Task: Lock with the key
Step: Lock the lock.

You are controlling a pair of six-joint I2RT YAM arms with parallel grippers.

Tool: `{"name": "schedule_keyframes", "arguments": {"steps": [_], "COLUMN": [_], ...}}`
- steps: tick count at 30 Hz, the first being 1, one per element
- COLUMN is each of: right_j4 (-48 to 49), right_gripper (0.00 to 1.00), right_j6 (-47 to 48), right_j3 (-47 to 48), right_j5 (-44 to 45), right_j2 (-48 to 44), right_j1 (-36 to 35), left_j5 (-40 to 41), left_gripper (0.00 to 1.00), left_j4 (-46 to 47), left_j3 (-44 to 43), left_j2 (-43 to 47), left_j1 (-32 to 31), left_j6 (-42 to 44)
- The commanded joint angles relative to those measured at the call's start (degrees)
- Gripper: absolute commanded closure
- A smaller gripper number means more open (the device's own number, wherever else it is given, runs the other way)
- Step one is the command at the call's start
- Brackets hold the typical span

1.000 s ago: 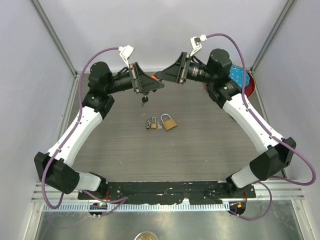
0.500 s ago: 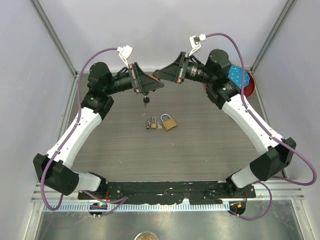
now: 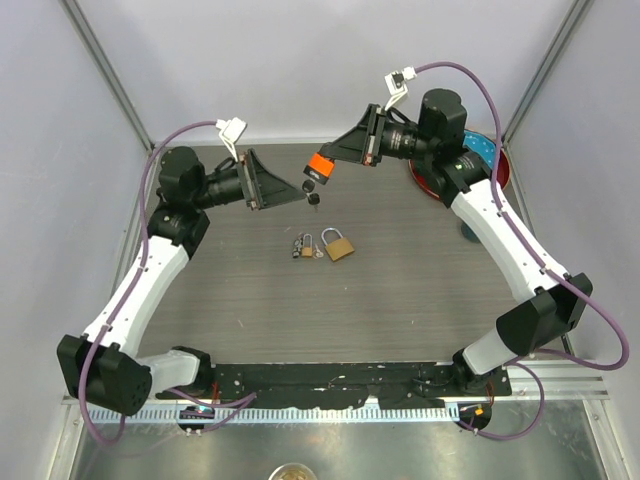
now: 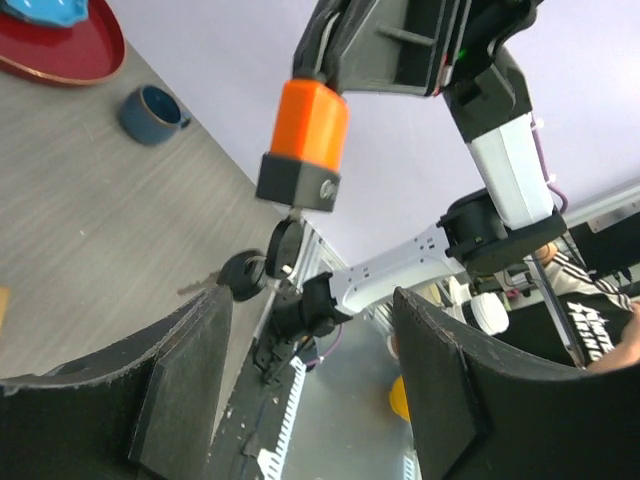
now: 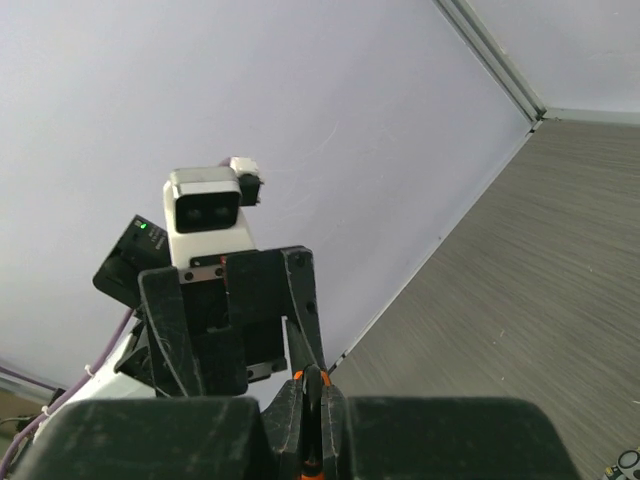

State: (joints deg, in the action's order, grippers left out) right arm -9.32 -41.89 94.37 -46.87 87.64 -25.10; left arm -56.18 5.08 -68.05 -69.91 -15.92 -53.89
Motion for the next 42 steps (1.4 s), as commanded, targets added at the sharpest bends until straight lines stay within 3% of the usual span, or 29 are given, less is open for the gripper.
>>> {"name": "schedule_keyframes", "arguments": {"steps": [1, 11, 16, 19, 20, 22, 23, 26, 32, 42], "right_j4": [2.8, 3.6, 4.3, 4.3, 4.3, 4.3, 4.3, 4.3, 4.6, 5.8], "right_gripper": [0.99, 0.98, 0.98, 0.98, 0.98, 0.98, 0.98, 0.99, 0.98, 0.99], "right_j6": [0.1, -0.7, -1.2, -1.2, -1.1, -0.9, -0.7, -0.6, -0.2, 0.1], "right_j3": [3.7, 3.2, 3.0, 3.4, 3.4, 3.2, 3.2, 3.5, 4.2, 4.8], "right_j5": [-1.2, -1.6, -1.2, -0.9, -0.8, -0.7, -0.8, -0.9, -1.6, -4.5], "right_j2": [-0.8, -0.5, -0.5, -0.4, -0.4, -0.4, -0.3, 0.3, 1.2, 3.6], "right_j1": [0.0, 0.0, 0.0, 0.0, -0.1, 0.0, -0.1, 0.1, 1.3, 2.4], "left_j5": [-3.5, -2.1, -2.1, -2.8, -3.0, -3.4, -3.8, -4.2, -5.3, -6.8], "left_gripper": [0.31, 0.28, 0.35, 0.5, 0.62, 0.73, 0.85, 1.0, 1.0, 1.0], "left_j4": [6.0, 12.8, 13.1, 13.3, 13.3, 13.0, 12.1, 7.7, -0.6, -4.9], "left_j3": [3.4, 5.4, 4.7, 5.3, 6.0, 6.8, 7.6, 9.1, 13.5, 20.9], "left_j2": [1.3, -1.9, -3.4, -3.6, -3.3, -2.8, -2.2, -1.1, 2.7, 7.7], "left_j1": [-0.2, -2.5, -5.5, -6.1, -6.1, -6.1, -6.1, -6.1, -6.1, -6.0], "left_j6": [-2.7, -5.0, -4.5, -4.3, -4.3, -4.2, -3.9, -1.4, 3.3, 4.5]}}
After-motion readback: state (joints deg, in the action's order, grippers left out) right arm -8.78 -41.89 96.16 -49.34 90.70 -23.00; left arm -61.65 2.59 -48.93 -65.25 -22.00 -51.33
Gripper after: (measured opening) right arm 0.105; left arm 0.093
